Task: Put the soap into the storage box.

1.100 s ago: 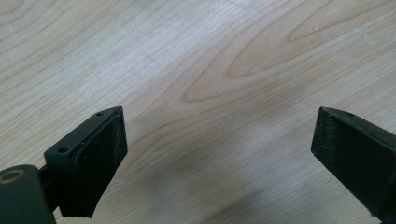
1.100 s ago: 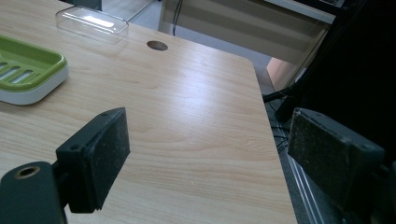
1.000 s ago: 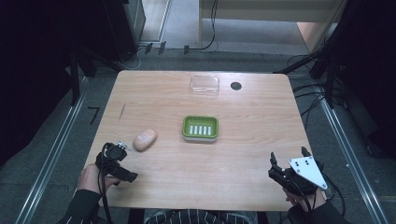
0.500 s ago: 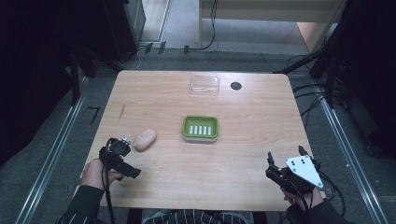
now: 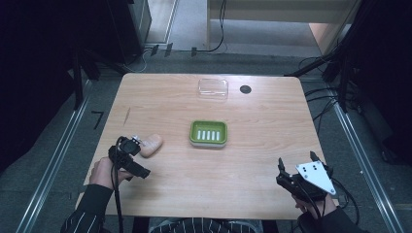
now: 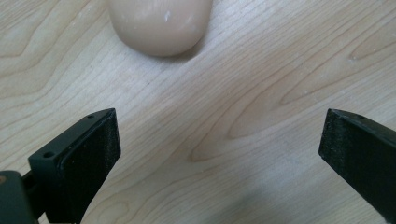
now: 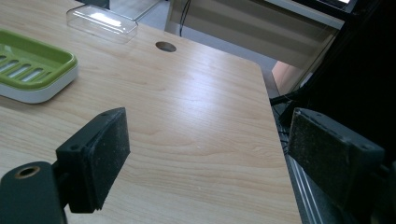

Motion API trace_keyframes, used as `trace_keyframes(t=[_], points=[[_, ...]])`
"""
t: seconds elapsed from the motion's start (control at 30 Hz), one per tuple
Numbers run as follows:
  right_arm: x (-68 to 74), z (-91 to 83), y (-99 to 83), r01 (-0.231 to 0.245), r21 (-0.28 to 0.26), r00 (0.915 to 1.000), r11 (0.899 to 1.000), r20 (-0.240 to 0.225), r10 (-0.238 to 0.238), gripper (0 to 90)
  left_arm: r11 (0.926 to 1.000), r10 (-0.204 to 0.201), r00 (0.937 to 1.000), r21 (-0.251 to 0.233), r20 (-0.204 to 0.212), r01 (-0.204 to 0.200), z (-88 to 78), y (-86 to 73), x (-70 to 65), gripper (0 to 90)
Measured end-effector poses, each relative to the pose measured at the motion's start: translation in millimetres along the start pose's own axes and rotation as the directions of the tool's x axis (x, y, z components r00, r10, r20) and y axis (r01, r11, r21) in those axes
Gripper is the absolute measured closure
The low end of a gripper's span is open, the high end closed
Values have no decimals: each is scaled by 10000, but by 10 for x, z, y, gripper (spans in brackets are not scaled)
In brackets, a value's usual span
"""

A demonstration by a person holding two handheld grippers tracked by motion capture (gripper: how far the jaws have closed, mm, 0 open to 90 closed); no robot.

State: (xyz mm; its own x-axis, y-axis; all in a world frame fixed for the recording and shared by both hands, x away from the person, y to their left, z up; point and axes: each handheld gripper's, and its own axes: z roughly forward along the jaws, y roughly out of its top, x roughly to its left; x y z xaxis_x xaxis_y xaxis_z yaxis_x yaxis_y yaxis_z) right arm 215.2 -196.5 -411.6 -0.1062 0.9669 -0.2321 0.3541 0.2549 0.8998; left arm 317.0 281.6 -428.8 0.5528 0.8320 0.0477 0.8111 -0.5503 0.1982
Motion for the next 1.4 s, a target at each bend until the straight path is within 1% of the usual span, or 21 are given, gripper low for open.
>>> trace_keyframes(t=[0.03, 0.07, 0.17, 0.37, 0.47, 0.5, 0.57, 0.6, 0.7, 0.77, 0.87, 0.9, 0.97, 1.1, 1.13, 1.2, 1.23, 1.3, 1.33, 1.37, 1.4], points=[[0, 0, 0, 0, 0, 10000, 10000, 0, 0, 136, 10000, 0, 10000, 0, 0, 0, 0, 0, 0, 0], [-1, 0, 1, -77, 15, 10000, 10000, 33, 77, 136, 9999, -98, 9999, -29, 29, 98, 9, 8, -7, 0], [0, 0, 1, -23, 2, 10000, 10000, 21, 23, 136, 10000, 9, 10000, -47, 10, -9, 5, 51, 11, 0], [0, 2, 2, -22, 19, 10000, 10000, 16, 22, 136, 9999, 6, 10000, -166, -16, -6, 4, 114, 15, 0], [6, -1, 3, -17, 20, 10000, 10000, 16, 17, 136, 9998, 143, 9999, -143, -28, -143, 4, 155, 15, 0], [7, -3, 2, -20, 16, 10000, 10000, 15, 20, 136, 9996, 242, 9997, -167, -62, -243, 7, 174, 7, 0], [4, -4, 1, -5, -4, 10000, 10000, 18, 5, 136, 9996, 189, 9998, -189, -1, -189, 11, 181, -4, 0], [0, -2, 1, -6, -11, 10000, 10000, 22, 6, 136, 9995, 282, 9996, -131, -29, -283, 3, 195, -3, 0], [3, 4, 1, 6, 15, 10000, 10000, -13, -6, 136, 9995, 257, 9997, -187, 50, -256, 2, 217, 4, 0], [1, -2, 1, -2, -7, 10000, 10000, -1, 2, 136, 9995, 209, 9998, -224, 27, -209, -12, 247, 20, 0], [-3, -7, 0, -102, -24, 9999, 9999, 26, 102, 136, 9989, 305, 9995, -345, 41, -304, -42, 317, 46, 0], [-4, -6, 1, -59, -36, 10000, 10000, 29, 59, 136, 9987, 379, 9992, -339, 108, -375, -49, 341, 52, 0], [0, -2, 2, -16, -50, 10000, 10000, 15, 16, 136, 9985, 343, 9994, -432, 82, -339, -48, 364, 45, 0], [7, 6, 4, -13, 68, 10000, 10000, 11, 13, 136, 9974, 637, 9978, -351, 153, -632, -1, 495, 43, 0], [7, 6, 4, -13, 68, 10000, 10000, 11, 13, 136, 9974, 637, 9978, -351, 153, -632, -1, 495, 43, 0], [8, 7, 6, -35, 83, 10000, 10000, 7, 34, 136, 9973, 678, 9976, -295, 103, -675, 19, 544, 69, 0], [14, 3, 6, -7, 69, 10000, 10000, 6, 7, 136, 9974, 606, 9981, -386, 102, -602, 31, 575, 96, 0], [9, 0, 3, 8, 37, 10000, 10000, 15, -8, 136, 9973, 626, 9980, -399, 78, -622, 38, 581, 112, 0], [3, -2, 1, -30, 47, 10000, 10000, 34, 30, 135, 9976, 599, 9981, -364, 168, -592, 47, 583, 148, 0], [3, -2, 1, -30, 47, 10000, 10000, 34, 30, 135, 9976, 599, 9981, -364, 168, -592, 47, 583, 148, 0], [-3, 2, 0, -90, 76, 9999, 9999, 65, 89, 136, 9981, 585, 9981, -207, 168, -581, 68, 590, 177, 0]])
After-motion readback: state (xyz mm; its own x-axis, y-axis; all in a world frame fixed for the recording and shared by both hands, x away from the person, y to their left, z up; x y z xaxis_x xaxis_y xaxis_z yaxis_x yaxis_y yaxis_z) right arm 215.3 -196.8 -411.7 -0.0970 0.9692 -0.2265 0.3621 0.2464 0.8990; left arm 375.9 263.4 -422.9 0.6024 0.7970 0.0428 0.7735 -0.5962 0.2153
